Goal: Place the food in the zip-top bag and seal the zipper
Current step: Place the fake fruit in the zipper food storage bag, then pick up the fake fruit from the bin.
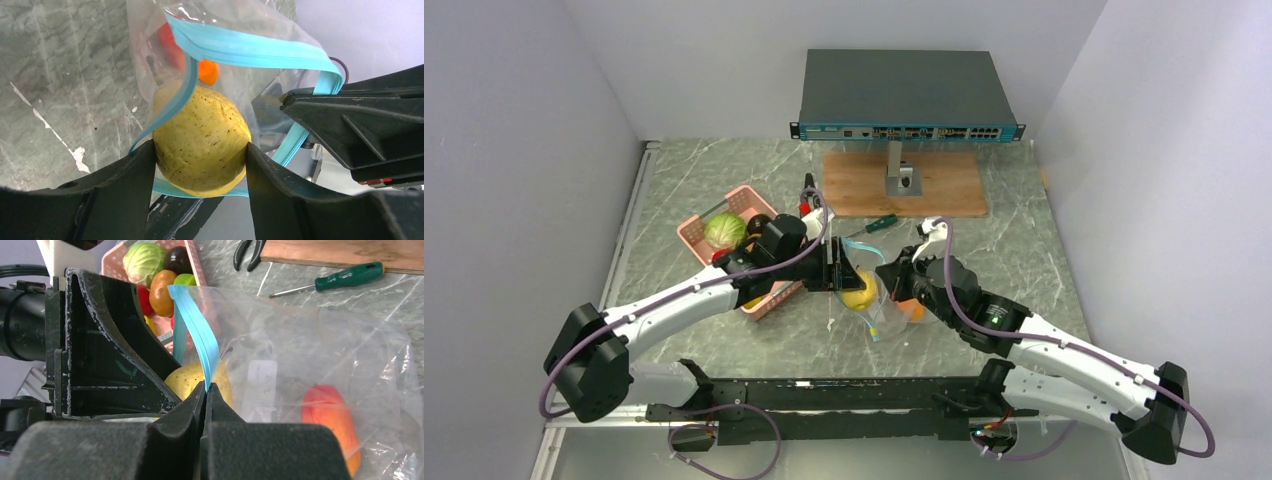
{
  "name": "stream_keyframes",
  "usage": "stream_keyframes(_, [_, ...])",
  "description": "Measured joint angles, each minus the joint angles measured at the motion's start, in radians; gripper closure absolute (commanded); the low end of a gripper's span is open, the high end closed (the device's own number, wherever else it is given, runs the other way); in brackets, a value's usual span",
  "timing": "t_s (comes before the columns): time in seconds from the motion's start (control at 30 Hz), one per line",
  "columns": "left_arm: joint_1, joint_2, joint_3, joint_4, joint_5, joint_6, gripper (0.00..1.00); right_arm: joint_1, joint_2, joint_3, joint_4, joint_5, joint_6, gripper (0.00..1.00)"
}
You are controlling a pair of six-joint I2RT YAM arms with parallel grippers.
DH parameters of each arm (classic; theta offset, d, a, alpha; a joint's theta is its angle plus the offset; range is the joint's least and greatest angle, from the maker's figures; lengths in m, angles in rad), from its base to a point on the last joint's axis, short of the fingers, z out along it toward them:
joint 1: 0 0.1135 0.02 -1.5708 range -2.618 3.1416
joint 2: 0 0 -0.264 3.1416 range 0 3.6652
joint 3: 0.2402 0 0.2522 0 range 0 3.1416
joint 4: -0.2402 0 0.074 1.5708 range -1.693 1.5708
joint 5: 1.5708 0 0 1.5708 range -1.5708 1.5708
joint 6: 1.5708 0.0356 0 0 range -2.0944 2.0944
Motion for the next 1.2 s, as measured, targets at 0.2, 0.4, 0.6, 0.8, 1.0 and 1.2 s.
stream_keyframes(0.2, [-0.002,0.0,0.039,-0.04,-0.002,0.002,0.4,0.0,0.028,0.0,0.007,-0.038,0.0,1.0])
stream_keyframes(0.4, [-0.004,-0.021,0.05,-0.046,-0.005,0.012,0.04,0.0,0.026,0.0,0.007,-0.037,0.0,1.0])
stream_keyframes(0.6, [-0.006,-0.099,0.05,-0.08,-0.024,0.04,0.0,0.0,0.026,0.0,0.006,-0.034,-0.003,1.0])
stream_keyframes(0.8, [-0.006,-0.182,0.05,-0.161,-0.097,0.082,0.02,0.0,0.026,0.002,0.006,-0.027,-0.009,1.0])
stream_keyframes(1.0, [-0.006,-0.238,0.058,-0.34,-0.299,0.12,0.0,0.0,0.027,0.002,0.006,-0.026,-0.01,1.0])
stream_keyframes(1.2, [0.005,-0.215,0.084,-0.638,-0.64,0.106,0.0,0.0,0.028,0.002,0.006,-0.026,-0.01,1.0])
